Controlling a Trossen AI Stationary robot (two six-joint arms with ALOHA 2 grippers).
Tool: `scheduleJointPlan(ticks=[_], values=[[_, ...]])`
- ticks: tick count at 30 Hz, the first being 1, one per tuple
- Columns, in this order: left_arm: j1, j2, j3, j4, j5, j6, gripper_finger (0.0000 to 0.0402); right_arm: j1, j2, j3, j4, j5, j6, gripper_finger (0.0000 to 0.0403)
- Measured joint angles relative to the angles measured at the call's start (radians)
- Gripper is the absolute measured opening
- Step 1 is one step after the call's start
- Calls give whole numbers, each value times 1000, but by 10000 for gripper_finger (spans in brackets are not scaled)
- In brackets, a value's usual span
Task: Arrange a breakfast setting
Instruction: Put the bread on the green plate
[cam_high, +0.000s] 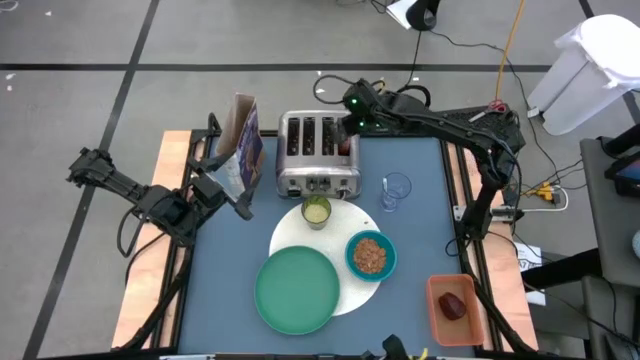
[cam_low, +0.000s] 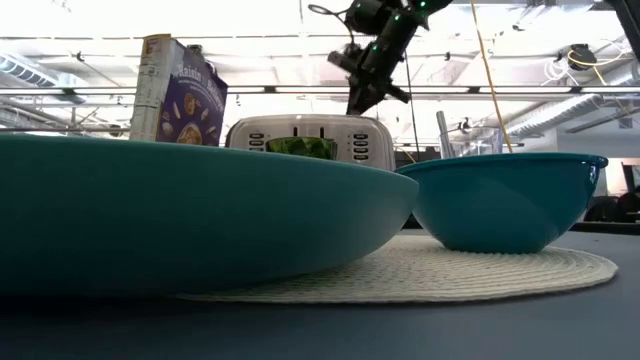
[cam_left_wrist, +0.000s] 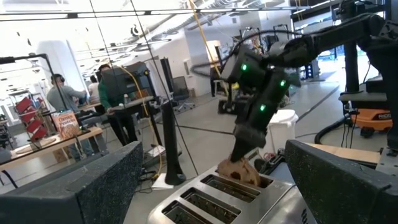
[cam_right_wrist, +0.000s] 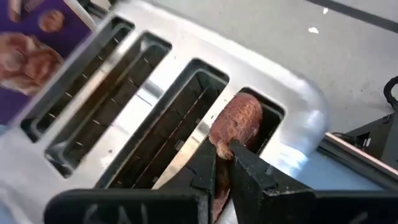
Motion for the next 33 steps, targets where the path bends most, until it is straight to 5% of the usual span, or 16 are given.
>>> scheduleJointPlan(ticks=[18,33], values=[[0,0,0,0,0,-12,395,35,-208,2,59,-3,0,26],[89,5,0,1,1,-380,395,99,-238,2,95,-6,-4,26]])
